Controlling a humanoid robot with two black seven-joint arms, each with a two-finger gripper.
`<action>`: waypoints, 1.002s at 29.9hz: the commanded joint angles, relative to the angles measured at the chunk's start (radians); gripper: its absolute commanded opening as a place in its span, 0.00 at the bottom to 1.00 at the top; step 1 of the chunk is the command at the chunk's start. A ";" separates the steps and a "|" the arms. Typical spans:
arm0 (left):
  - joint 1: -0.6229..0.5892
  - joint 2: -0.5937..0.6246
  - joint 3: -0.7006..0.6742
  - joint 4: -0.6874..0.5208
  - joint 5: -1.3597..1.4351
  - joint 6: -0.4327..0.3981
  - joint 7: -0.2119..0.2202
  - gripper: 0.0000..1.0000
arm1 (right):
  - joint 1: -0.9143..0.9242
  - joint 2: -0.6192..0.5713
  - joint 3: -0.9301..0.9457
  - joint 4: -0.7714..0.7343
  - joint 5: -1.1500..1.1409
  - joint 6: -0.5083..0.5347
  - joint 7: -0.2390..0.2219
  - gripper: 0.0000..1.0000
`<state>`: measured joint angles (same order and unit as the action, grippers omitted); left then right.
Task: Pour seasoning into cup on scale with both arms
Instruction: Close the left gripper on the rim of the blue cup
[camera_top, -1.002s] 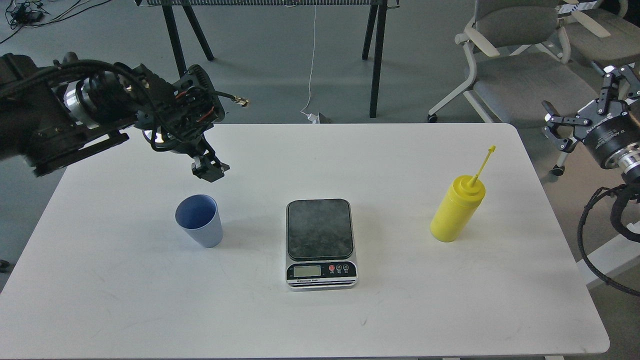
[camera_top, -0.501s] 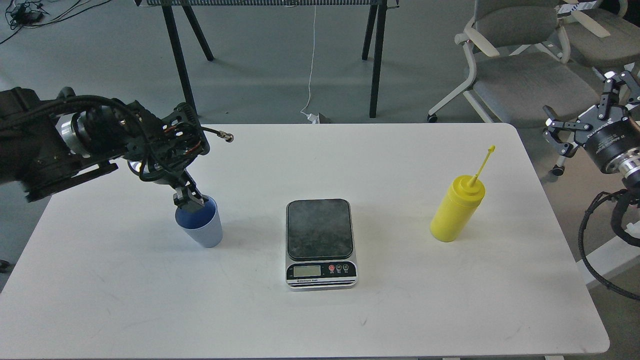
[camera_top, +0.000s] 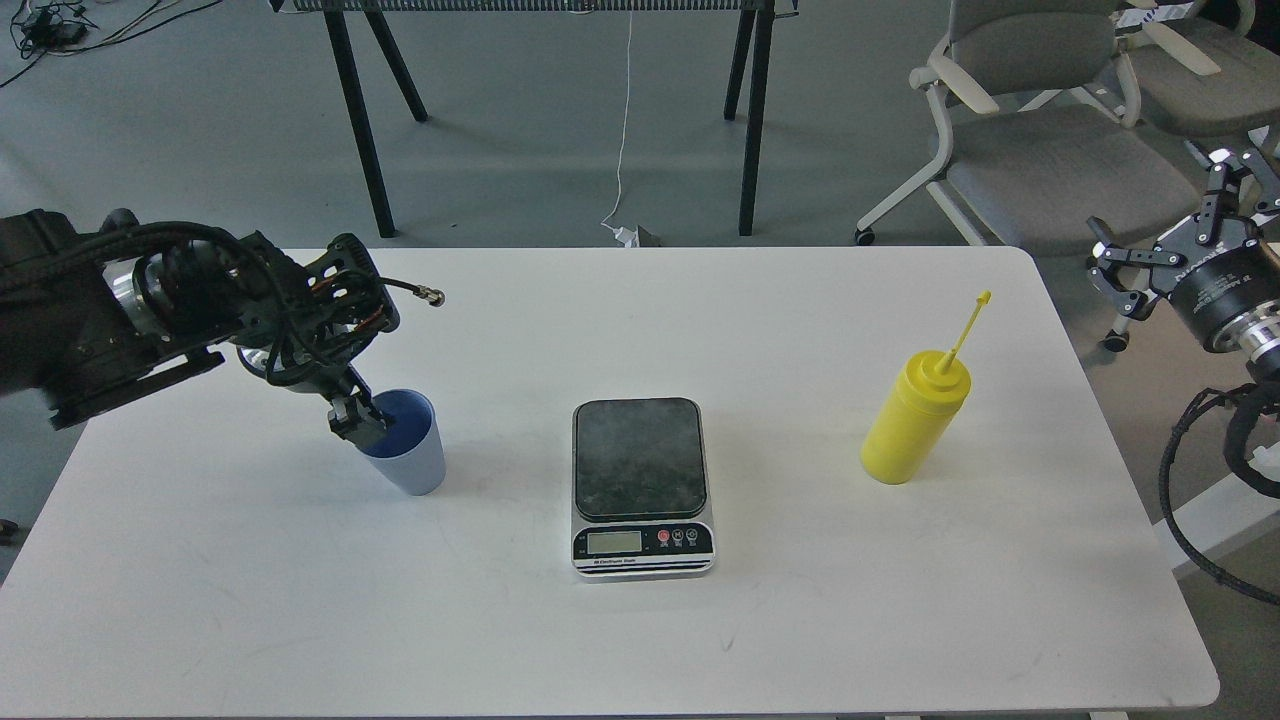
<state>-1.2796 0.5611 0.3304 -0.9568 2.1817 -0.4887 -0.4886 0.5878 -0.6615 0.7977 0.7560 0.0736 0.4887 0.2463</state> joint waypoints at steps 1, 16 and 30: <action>0.009 -0.003 -0.001 0.000 0.000 0.000 0.000 0.99 | -0.003 -0.003 0.001 -0.001 0.000 0.000 0.001 0.99; 0.026 -0.038 -0.001 0.079 0.000 0.004 0.000 0.61 | -0.008 -0.003 0.000 -0.001 0.000 0.000 0.013 0.99; 0.028 -0.046 0.016 0.081 0.000 0.000 0.000 0.31 | -0.017 -0.006 0.001 -0.004 0.000 0.000 0.013 0.99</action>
<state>-1.2519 0.5143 0.3389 -0.8706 2.1816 -0.4878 -0.4888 0.5731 -0.6663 0.7989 0.7524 0.0736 0.4887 0.2593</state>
